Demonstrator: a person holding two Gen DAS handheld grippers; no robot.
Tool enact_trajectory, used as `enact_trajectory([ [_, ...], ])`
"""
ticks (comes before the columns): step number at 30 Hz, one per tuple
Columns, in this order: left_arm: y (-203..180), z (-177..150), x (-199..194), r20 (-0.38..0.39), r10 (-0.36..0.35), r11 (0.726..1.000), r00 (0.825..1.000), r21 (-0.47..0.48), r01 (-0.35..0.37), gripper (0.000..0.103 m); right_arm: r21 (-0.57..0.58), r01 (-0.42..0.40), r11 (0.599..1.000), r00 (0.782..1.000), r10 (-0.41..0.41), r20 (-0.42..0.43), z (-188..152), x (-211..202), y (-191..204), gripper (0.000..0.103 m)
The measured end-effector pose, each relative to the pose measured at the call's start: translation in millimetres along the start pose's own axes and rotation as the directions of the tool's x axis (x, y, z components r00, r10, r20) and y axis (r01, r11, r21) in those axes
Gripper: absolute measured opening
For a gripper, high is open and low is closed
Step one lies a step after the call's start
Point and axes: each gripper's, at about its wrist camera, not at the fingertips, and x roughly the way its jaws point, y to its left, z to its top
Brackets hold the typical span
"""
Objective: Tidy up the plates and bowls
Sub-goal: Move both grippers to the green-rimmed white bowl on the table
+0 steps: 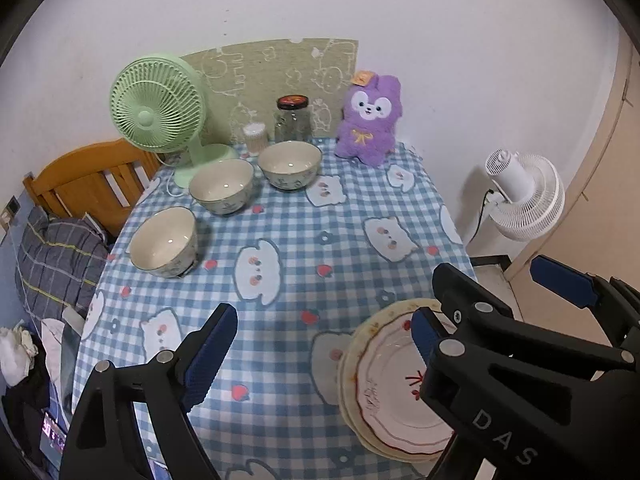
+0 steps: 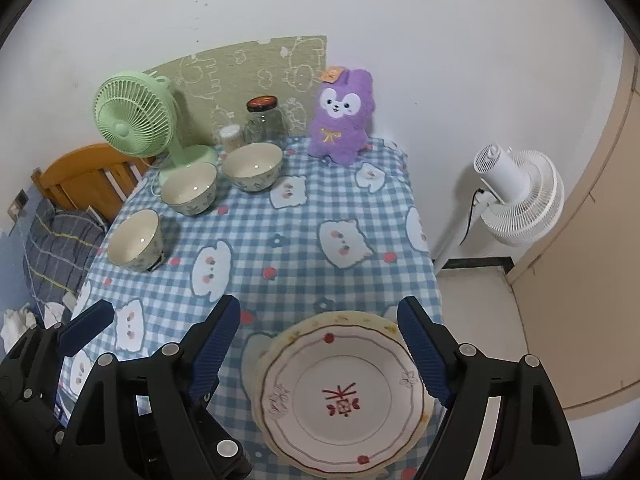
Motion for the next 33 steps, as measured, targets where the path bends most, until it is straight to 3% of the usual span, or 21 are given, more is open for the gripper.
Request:
enact_trajectory([
  [24,129.2,31.1,20.2,0.005,-0.056,0.996,0.998,0.071,0.055,0.088,0.046,0.052,0.998,0.998,-0.053,0.024,31.3,25.2,133.6,0.084],
  [30,160.4,38.2,33.2,0.004,-0.045,0.997,0.999,0.064,0.045,0.088,0.052,0.057,0.997,0.998,-0.058,0.017,38.5,41.8,163.4,0.084],
  [33,174.1,40.9,39.6,0.004,-0.028,0.997,1.000,0.071,0.028,0.088,0.049,0.097,0.994,0.995,-0.098,0.020,40.9,49.6,177.6,0.084],
])
